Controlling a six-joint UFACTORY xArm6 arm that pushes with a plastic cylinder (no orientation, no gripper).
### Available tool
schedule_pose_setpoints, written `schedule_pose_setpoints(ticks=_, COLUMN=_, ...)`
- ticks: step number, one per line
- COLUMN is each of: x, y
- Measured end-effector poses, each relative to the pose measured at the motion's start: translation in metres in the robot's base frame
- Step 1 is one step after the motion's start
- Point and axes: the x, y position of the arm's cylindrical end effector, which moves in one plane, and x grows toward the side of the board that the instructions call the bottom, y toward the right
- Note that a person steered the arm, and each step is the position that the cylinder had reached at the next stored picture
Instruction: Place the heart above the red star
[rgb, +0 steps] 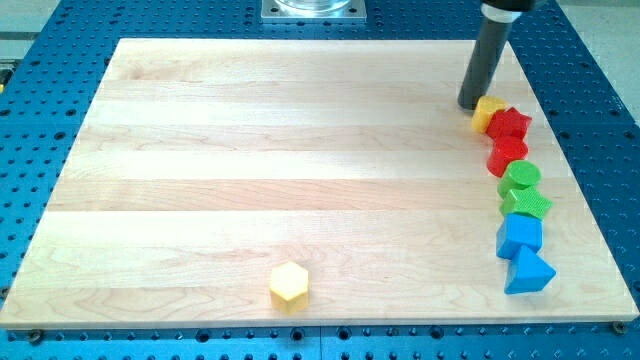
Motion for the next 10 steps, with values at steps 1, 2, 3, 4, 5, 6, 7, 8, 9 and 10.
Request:
schedule_pose_setpoints(ticks=1, x=-0.001, y=0.003)
schedule_pose_setpoints(ticks=2, x=-0.009, y=0.041)
schedule_pose_setpoints(ticks=3, x=0.006, y=0.095)
schedule_pose_setpoints(ticks=4, x=0.031, y=0.08)
schedule_pose_setpoints(ticks=5, x=0.018, y=0.08)
schedule_pose_setpoints(ticks=6, x=-0.041, y=0.023)
schedule_pose_setpoints(ticks=7, x=-0.034, y=-0.068)
schedule_pose_setpoints(ticks=8, x=0.01, y=-0.08)
schedule_pose_setpoints(ticks=9, x=0.041, y=-0.076)
schedule_pose_setpoints(ticks=10, x=0.047, y=-0.055)
